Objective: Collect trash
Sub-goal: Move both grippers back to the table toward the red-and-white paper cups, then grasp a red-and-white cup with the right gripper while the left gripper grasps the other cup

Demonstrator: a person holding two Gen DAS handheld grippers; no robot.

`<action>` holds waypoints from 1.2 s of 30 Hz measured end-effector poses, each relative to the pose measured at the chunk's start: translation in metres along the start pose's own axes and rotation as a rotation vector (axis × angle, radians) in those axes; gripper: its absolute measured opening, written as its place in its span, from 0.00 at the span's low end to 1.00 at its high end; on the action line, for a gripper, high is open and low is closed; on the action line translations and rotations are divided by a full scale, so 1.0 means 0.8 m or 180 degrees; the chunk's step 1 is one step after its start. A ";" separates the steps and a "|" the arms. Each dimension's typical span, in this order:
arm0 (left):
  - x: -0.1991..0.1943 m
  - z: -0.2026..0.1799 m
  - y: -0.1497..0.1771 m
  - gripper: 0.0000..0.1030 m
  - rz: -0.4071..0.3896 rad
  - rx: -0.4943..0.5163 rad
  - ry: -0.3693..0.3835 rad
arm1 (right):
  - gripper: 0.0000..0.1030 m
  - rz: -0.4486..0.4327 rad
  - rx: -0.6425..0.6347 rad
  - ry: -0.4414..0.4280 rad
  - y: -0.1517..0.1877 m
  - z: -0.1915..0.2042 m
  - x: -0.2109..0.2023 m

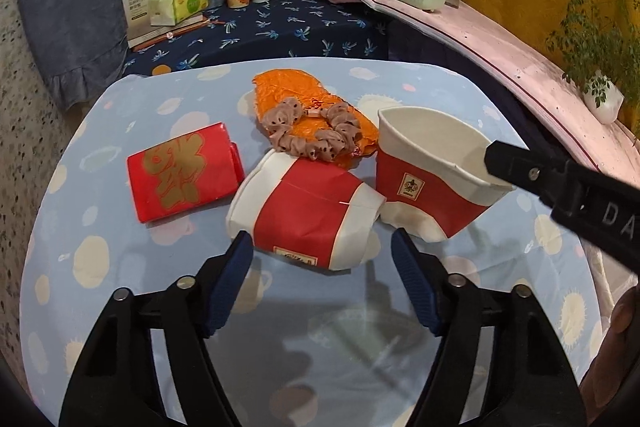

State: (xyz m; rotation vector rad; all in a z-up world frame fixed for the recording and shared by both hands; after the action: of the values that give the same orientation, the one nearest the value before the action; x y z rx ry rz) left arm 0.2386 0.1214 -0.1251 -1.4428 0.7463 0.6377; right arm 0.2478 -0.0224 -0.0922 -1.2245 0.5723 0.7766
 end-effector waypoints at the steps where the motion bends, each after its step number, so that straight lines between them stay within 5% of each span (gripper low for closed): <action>1: 0.002 -0.001 0.000 0.60 0.0004 0.0002 -0.0004 | 0.31 0.0020 0.0004 -0.0008 0.002 -0.001 0.003; 6: 0.012 -0.001 0.001 0.37 0.0061 -0.0029 0.0041 | 0.11 0.0107 0.0003 -0.0043 0.011 -0.003 0.009; 10: 0.012 -0.001 0.002 0.02 0.0083 -0.0046 0.0045 | 0.04 0.0115 -0.0024 -0.0054 0.019 -0.003 0.003; 21: -0.033 -0.003 -0.008 0.00 -0.0056 -0.0247 0.0227 | 0.03 -0.0160 -0.0018 -0.0041 0.022 -0.012 -0.057; 36: -0.124 -0.074 -0.026 0.00 -0.0304 -0.0206 0.0579 | 0.03 -0.0583 0.0243 0.0045 0.024 -0.083 -0.158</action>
State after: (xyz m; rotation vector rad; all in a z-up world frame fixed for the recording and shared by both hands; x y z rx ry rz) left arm 0.1883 0.0670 -0.0339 -1.6015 0.7987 0.4649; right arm 0.1554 -0.1104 -0.0257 -1.1942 0.4894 0.5874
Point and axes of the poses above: each gripper's, at about its wrist camera, not at the fingertips, and x roughly the way its jaws point, z to its left, y to its underside, the point moved 2 cm from there along x, roughly the way its jaws point, and after that the axes turned 5 degrees about -y, right-handed, at the moved point
